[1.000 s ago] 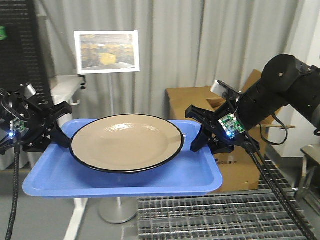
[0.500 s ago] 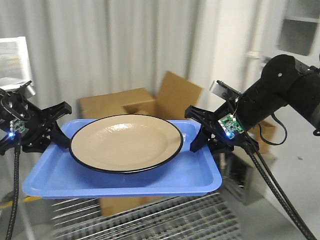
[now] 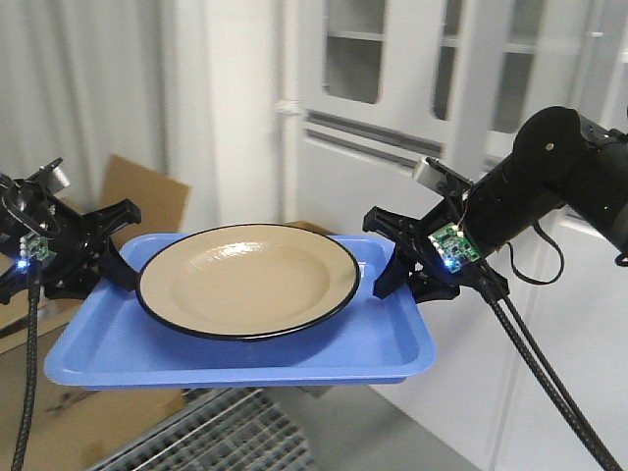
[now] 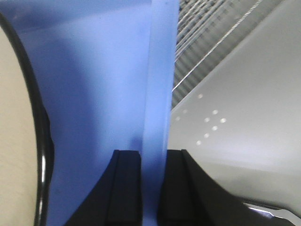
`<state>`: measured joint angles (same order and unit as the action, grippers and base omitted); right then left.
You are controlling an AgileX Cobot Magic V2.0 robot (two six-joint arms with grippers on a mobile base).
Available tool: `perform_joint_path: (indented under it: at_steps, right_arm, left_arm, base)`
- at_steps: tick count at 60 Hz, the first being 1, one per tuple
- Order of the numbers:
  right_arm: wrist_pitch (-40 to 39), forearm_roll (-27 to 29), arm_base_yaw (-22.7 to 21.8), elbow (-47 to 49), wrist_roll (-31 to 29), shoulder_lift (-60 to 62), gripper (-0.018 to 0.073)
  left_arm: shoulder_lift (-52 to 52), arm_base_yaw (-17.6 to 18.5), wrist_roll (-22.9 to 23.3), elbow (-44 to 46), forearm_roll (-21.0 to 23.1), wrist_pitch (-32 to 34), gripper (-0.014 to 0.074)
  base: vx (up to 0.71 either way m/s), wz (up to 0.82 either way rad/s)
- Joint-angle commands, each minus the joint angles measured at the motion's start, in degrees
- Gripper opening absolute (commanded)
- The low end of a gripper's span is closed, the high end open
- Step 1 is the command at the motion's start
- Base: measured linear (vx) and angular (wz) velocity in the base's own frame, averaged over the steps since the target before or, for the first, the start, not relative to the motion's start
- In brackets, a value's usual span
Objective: Place disk in tray to left cabinet
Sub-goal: 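Hold the tray while the base turns to face the open cabinet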
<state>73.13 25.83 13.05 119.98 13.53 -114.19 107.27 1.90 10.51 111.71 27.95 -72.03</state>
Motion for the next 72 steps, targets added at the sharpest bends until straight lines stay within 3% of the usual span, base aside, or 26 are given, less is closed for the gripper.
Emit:
perform_joint_path:
  at_steps: [1, 72]
  right_arm:
    - [-2.0, 8.9, 1.4, 1.9, -0.8, 3.9, -0.0006]
    - [-2.0, 8.9, 1.4, 1.9, -0.8, 3.9, -0.0006]
  left_arm:
    - [-3.8, 1.9, 1.1, 2.2, 10.2, 0.3, -0.0001]
    - [-3.8, 1.9, 1.1, 2.2, 10.2, 0.3, -0.0001]
  base:
    - [0.16, -0.63]
    - [0.13, -0.50]
